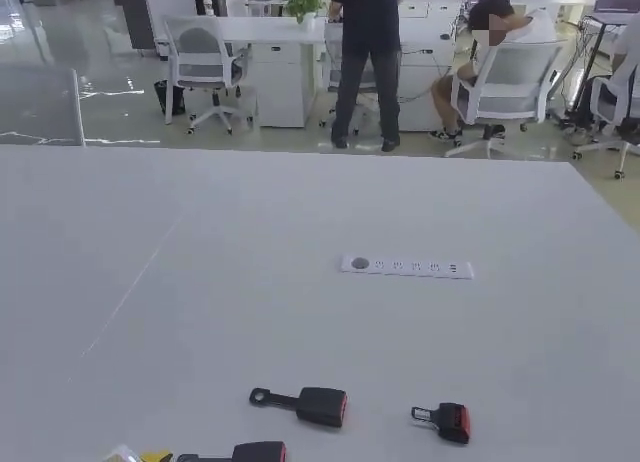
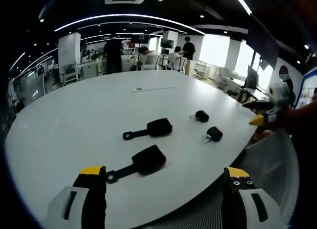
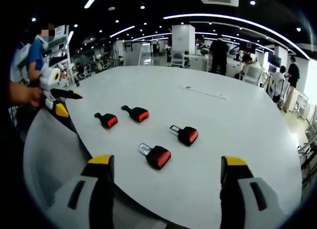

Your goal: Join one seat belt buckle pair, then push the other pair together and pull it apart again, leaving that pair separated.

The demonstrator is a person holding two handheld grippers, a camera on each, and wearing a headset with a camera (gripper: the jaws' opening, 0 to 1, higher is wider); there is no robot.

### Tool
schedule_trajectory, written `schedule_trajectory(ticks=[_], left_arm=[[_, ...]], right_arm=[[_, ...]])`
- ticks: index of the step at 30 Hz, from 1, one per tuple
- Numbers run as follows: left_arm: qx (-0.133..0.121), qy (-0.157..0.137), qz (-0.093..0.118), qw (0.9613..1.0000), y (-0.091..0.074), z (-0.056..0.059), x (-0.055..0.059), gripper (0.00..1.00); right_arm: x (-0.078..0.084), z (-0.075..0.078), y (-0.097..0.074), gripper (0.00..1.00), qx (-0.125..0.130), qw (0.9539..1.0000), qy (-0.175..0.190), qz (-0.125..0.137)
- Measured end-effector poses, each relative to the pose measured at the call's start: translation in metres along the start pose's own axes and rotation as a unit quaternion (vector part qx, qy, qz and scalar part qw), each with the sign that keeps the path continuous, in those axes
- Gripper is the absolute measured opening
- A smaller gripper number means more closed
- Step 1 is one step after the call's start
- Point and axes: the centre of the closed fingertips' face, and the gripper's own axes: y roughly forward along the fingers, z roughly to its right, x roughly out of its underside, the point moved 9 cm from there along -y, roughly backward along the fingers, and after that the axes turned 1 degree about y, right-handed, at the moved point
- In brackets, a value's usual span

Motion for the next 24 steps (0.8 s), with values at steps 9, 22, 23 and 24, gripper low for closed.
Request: schedule_trajectory(ticks=[9, 22, 23, 24], left_arm=[[0.002, -0.001, 0.000, 1.0000, 0.003, -0.005, -0.001, 1.00], [0.003, -0.003, -0.002, 1.0000, 0.009, -0.018, -0.001, 1.00], [0.004, -0.001, -0.004, 1.0000, 0.009, -0.018, -0.001, 1.00], [0.004, 0.000, -0.005, 1.0000, 0.009, -0.019, -0.001, 1.00]], right_arm=[[-0.002, 0.000, 0.003, 0.91, 0.000, 1.0000, 0.002, 0.000], [-0.005, 0.000, 0.014, 0.91, -0.009, 1.0000, -0.001, -0.004], [-0.006, 0.000, 0.015, 0.91, -0.009, 0.9999, -0.001, -0.005], [-0.007, 0.001, 0.016, 0.91, -0.010, 0.9999, -0.002, -0.005]])
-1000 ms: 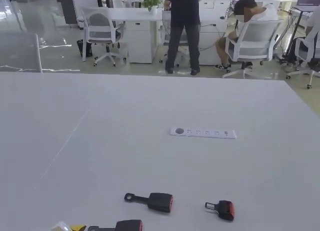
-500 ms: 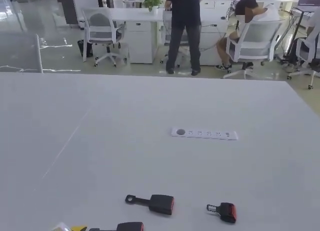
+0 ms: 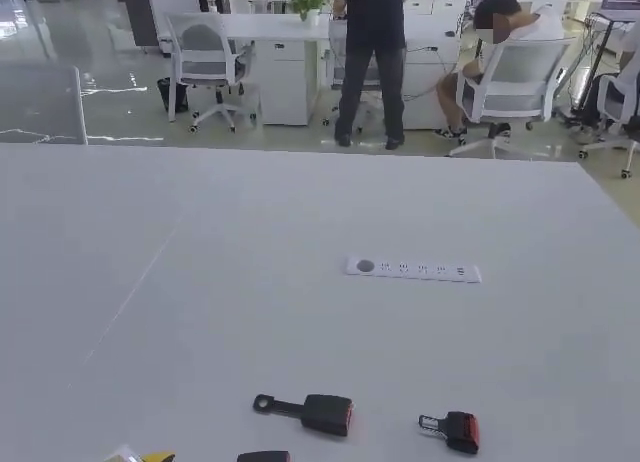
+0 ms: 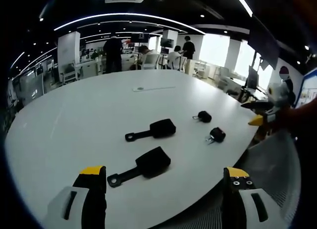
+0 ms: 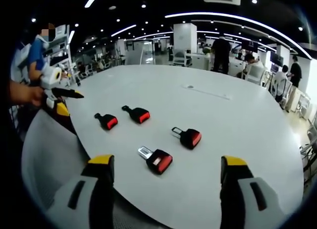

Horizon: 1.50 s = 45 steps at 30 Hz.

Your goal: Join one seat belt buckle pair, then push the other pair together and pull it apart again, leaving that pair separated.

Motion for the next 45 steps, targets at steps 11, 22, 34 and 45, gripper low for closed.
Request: schedule_trajectory(ticks=[11, 22, 34, 45], left_arm=[[-0.001, -0.001, 0.000, 1.0000, 0.006, -0.006, -0.003, 0.99], [0.010, 0.008, -0.008, 0.9999, 0.016, -0.004, -0.006, 0.99], [0.022, 0.022, -0.018, 0.9993, 0.031, -0.009, -0.005, 0.99], [0.035, 0.041, -0.032, 0.9980, 0.046, -0.017, -0.001, 0.97]], right_arm=[[-0.006, 0.002, 0.007, 0.91, -0.009, 0.9999, -0.007, -0.001], [-0.006, 0.002, 0.014, 0.91, -0.025, 0.9996, -0.006, -0.009], [-0.004, 0.004, 0.030, 0.89, -0.048, 0.9985, -0.009, -0.025], [-0.005, 0.004, 0.046, 0.87, -0.080, 0.9953, -0.026, -0.047]])
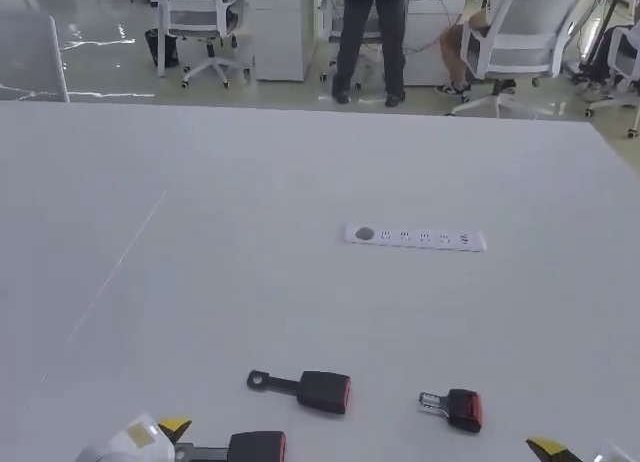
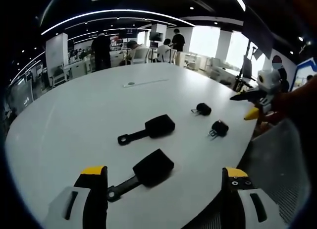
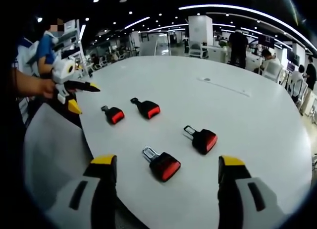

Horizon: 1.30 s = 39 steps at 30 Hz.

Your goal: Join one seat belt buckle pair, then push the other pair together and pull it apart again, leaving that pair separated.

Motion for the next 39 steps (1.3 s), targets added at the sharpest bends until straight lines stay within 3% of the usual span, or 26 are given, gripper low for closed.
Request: schedule_trajectory(ticks=[14, 25, 34, 38, 39], left_arm=[[0.028, 0.054, -0.027, 0.9978, 0.021, -0.008, -0.001, 0.93], [0.052, 0.097, -0.055, 0.9924, 0.036, -0.016, 0.001, 0.86], [0.077, 0.146, -0.084, 0.9826, 0.047, -0.022, 0.004, 0.82], [0.091, 0.173, -0.097, 0.9759, 0.052, -0.026, 0.004, 0.79], [0.096, 0.185, -0.104, 0.9724, 0.054, -0.028, 0.004, 0.79]], right_arm=[[0.002, 0.006, 0.021, 0.84, -0.048, 0.9977, -0.029, -0.037], [0.007, 0.009, 0.035, 0.78, -0.088, 0.9911, -0.062, -0.078], [0.012, 0.012, 0.047, 0.74, -0.116, 0.9826, -0.094, -0.111], [0.011, 0.012, 0.052, 0.73, -0.126, 0.9791, -0.107, -0.119], [0.011, 0.013, 0.054, 0.72, -0.128, 0.9781, -0.109, -0.122]])
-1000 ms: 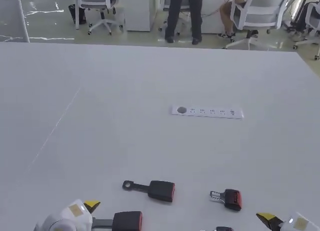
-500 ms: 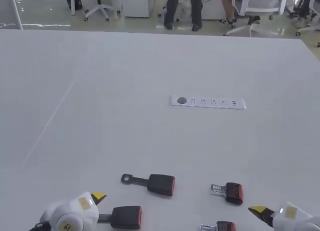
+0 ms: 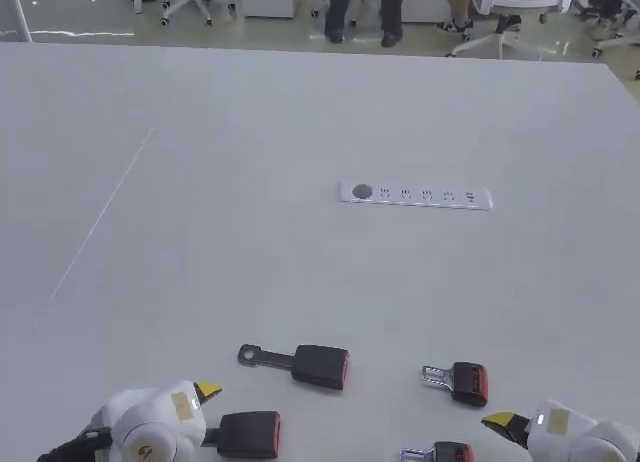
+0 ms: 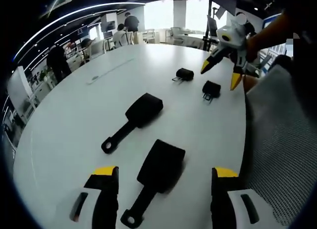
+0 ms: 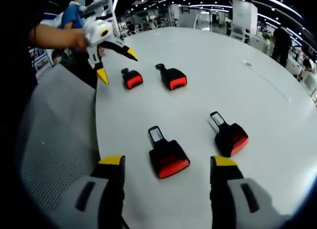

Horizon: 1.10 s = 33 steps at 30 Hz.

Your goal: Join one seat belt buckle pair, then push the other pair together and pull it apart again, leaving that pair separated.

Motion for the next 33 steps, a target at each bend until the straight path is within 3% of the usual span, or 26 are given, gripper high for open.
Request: schedule_trajectory(ticks=[3, 13, 25, 28, 31, 33], left_arm=[[0.009, 0.025, -0.014, 0.9996, 0.004, -0.005, 0.001, 0.76], [0.038, 0.062, -0.035, 0.9967, 0.020, -0.018, 0.005, 0.63], [0.062, 0.111, -0.058, 0.9901, 0.028, -0.021, 0.008, 0.48], [0.069, 0.129, -0.068, 0.9869, 0.031, -0.021, 0.011, 0.46], [0.075, 0.122, -0.063, 0.9876, 0.031, -0.023, 0.009, 0.44], [0.087, 0.127, -0.063, 0.9861, 0.032, -0.022, 0.009, 0.40]], right_arm=[[0.000, 0.003, 0.005, 0.70, -0.009, 0.9999, -0.011, -0.008], [0.003, 0.008, 0.015, 0.62, -0.033, 0.9985, -0.027, -0.035], [0.001, 0.007, 0.026, 0.52, -0.052, 0.9944, -0.069, -0.061], [0.001, 0.007, 0.028, 0.49, -0.053, 0.9930, -0.081, -0.068], [0.000, 0.008, 0.028, 0.45, -0.052, 0.9923, -0.088, -0.070], [-0.001, 0.010, 0.029, 0.40, -0.047, 0.9919, -0.093, -0.072]])
